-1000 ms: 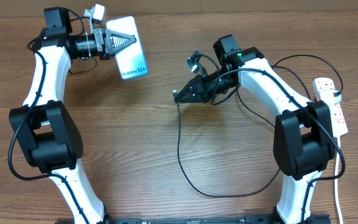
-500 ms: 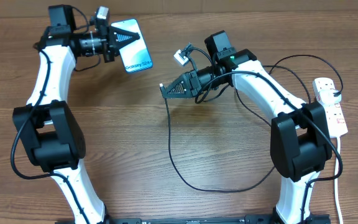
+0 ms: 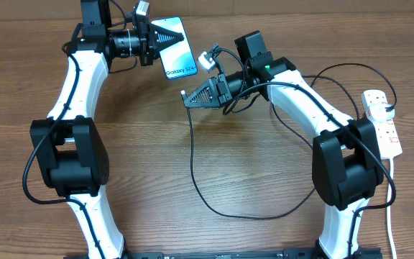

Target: Plug charger to phone and switch on socket

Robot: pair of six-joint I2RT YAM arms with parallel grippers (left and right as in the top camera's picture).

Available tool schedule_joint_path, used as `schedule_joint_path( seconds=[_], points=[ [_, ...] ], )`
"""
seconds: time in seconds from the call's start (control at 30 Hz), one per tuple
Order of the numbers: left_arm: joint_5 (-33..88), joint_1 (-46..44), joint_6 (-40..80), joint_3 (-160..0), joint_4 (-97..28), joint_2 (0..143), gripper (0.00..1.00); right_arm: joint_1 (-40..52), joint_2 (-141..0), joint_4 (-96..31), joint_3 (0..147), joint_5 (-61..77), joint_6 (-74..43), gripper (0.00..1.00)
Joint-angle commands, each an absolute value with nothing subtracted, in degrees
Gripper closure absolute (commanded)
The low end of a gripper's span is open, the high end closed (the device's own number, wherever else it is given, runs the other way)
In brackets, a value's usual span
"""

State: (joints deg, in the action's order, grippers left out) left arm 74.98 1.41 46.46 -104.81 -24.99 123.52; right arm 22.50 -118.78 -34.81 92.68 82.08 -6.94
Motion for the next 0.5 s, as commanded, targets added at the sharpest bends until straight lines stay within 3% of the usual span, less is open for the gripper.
schedule_joint_path(
  seconds=[0.0, 0.47],
  points=[
    [78.1, 1.2, 47.6, -105.1, -24.6, 121.7, 0.96, 22.4, -117.2, -33.6, 93.4, 86.5, -7.7, 0.96],
    [83.2, 0.6, 45.2, -105.1, -24.6, 121.7, 0.96, 21.2, -117.2, -30.1, 93.3, 86.7, -9.9, 0.96]
  ],
)
